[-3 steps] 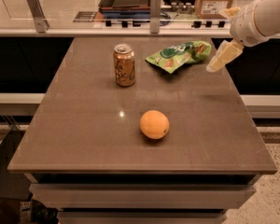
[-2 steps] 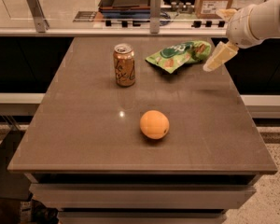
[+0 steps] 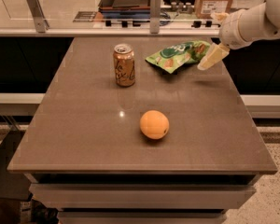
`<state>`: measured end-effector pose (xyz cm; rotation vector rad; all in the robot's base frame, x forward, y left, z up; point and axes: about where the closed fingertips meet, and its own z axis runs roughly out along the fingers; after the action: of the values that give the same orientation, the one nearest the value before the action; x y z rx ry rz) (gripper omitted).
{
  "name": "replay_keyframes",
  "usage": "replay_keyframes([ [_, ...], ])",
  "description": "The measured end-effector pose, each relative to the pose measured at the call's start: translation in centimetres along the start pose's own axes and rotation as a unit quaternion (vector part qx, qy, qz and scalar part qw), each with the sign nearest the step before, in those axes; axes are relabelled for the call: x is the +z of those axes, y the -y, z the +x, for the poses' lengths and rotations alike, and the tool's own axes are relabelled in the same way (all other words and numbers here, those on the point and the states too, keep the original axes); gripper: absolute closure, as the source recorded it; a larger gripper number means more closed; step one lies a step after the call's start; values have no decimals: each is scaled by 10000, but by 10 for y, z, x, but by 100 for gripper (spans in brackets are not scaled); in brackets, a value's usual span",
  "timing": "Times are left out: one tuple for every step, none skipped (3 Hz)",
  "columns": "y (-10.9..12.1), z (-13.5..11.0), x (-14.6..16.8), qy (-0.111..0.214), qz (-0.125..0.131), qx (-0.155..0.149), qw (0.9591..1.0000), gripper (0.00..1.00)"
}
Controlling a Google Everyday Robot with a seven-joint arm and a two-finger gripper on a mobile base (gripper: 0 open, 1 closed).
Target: Move green rice chip bag near orange
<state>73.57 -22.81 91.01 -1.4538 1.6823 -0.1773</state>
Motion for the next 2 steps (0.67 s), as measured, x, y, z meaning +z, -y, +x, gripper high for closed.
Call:
replay_keyframes([
  [5,0,17,-61,-43,92,9999,0],
  [7,0,41,-241,-175,215,9993,0],
])
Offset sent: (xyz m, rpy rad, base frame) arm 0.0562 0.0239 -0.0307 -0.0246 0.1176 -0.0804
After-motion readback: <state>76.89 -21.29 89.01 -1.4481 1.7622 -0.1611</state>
